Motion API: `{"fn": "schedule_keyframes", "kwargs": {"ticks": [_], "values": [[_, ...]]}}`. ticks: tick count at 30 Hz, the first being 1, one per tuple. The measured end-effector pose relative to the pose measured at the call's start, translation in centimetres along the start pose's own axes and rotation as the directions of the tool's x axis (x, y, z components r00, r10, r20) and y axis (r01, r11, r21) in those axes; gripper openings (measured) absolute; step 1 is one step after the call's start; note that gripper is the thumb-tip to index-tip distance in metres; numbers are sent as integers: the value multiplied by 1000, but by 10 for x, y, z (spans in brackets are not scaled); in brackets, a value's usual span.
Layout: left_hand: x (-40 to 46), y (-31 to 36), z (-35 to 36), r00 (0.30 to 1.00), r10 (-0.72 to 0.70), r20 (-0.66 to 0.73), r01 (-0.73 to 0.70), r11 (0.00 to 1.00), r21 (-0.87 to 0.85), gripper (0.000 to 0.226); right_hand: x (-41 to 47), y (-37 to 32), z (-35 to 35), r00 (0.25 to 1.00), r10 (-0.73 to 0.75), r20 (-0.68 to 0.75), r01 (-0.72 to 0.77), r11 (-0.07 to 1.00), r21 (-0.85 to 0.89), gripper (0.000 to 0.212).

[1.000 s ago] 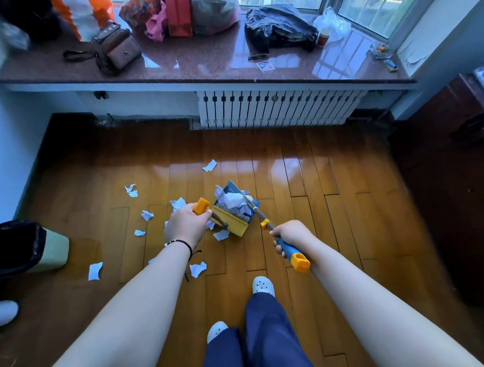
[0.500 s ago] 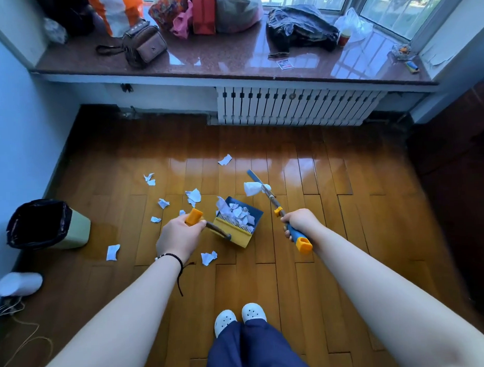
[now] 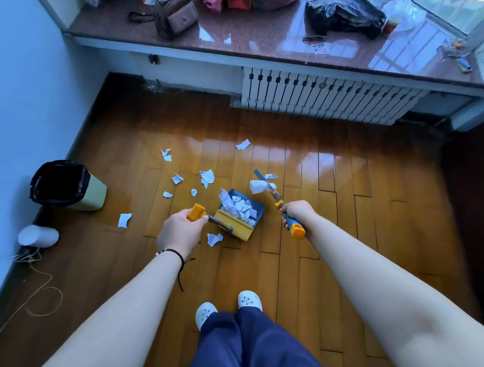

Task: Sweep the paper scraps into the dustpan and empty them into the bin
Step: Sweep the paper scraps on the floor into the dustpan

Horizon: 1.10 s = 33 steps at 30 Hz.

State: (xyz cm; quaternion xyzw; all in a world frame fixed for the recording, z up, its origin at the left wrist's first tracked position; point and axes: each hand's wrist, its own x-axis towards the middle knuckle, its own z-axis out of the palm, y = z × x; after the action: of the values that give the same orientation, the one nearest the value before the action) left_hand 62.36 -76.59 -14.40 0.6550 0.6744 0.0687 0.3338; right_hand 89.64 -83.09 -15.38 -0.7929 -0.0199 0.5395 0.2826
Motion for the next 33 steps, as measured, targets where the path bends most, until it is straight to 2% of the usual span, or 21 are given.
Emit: {"fn": "schedule_keyframes", "kwargs": {"ticks": [5, 8, 14, 21, 27, 33], "values": [[-8, -21, -9, 1000, -3, 1, 3, 1000, 2, 28, -7, 14, 22, 1000, 6, -9, -6, 1000, -20, 2], [-17, -41, -21, 999, 33, 6, -33, 999, 22, 27, -14, 24, 36, 999, 37, -19, -37, 999, -9, 7], [-44, -109, -56, 999, 51, 16, -51, 999, 16, 39, -44, 59, 83, 998, -10, -62, 10, 1000, -8, 18], [-85, -203, -108, 999, 36, 23, -36, 999, 0, 42, -81, 124, 163, 997, 0, -81, 2, 1000, 31, 23], [-103, -262, -140, 999, 37, 28, -38, 999, 23, 47, -120, 161, 213, 998, 28, -63, -26, 999, 28, 20], [-103, -287, -159, 999, 29, 38, -32, 997, 77, 44, -142, 181, 239, 995, 89, -36, -88, 996, 16, 13]]}}
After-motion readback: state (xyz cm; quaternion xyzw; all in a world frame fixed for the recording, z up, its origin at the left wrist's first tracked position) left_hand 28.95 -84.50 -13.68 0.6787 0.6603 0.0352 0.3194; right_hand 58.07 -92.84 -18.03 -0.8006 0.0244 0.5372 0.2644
